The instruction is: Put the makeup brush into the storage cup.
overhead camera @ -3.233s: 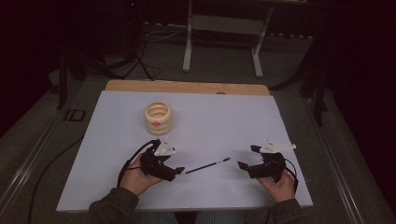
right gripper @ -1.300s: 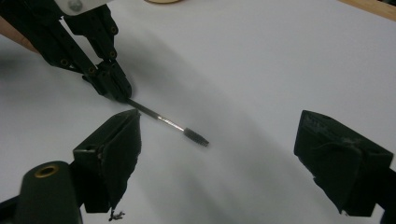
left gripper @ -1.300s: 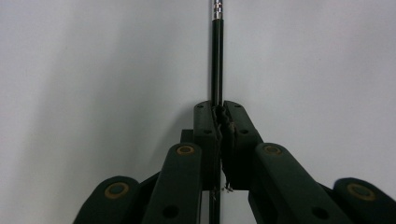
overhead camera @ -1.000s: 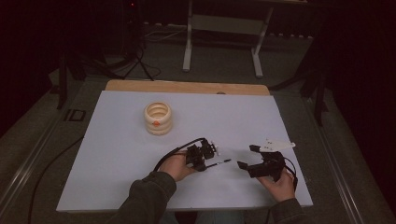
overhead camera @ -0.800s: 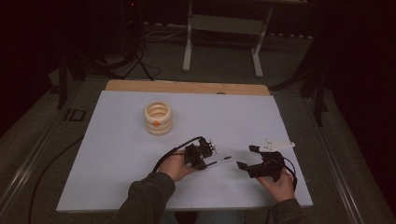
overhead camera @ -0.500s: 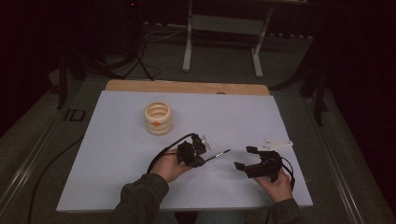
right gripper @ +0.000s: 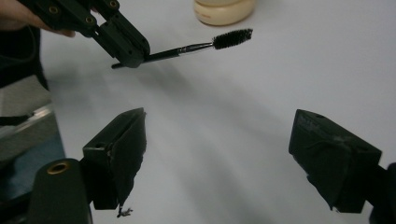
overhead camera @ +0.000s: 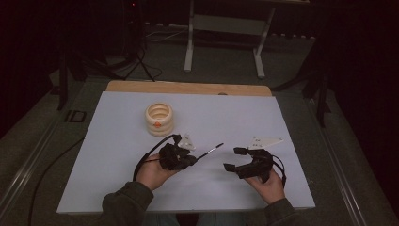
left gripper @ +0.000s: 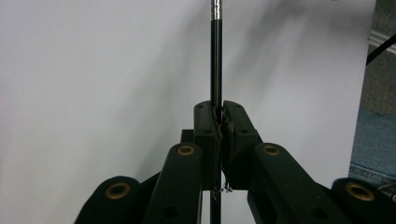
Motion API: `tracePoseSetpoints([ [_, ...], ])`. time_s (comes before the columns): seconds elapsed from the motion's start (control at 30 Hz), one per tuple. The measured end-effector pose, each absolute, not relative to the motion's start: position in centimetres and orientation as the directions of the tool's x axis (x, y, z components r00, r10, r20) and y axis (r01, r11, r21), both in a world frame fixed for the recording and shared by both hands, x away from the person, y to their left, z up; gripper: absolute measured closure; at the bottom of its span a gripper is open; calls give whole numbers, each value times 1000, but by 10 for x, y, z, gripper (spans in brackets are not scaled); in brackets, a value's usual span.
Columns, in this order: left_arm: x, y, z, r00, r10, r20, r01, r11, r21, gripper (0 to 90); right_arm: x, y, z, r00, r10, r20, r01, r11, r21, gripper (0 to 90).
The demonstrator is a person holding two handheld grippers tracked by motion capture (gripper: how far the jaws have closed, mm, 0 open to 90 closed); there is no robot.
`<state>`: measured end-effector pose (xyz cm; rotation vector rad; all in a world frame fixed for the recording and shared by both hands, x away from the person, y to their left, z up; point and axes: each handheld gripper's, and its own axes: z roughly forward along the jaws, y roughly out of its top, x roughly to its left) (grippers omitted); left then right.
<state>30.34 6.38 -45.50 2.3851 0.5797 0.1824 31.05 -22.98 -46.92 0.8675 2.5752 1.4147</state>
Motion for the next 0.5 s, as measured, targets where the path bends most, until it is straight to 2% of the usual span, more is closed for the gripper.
tracePoseSetpoints([
  [0.2, 294, 74, -452, 889, 457, -25, 352, -648, 676, 863, 313, -213, -466, -849, 472, 237, 450, 411, 793, 241],
  [0.5, 286, 76, -456, 890, 455, -21, 333, -619, 711, 863, 317, -186, -465, -863, 405, 304, 466, 403, 788, 388],
])
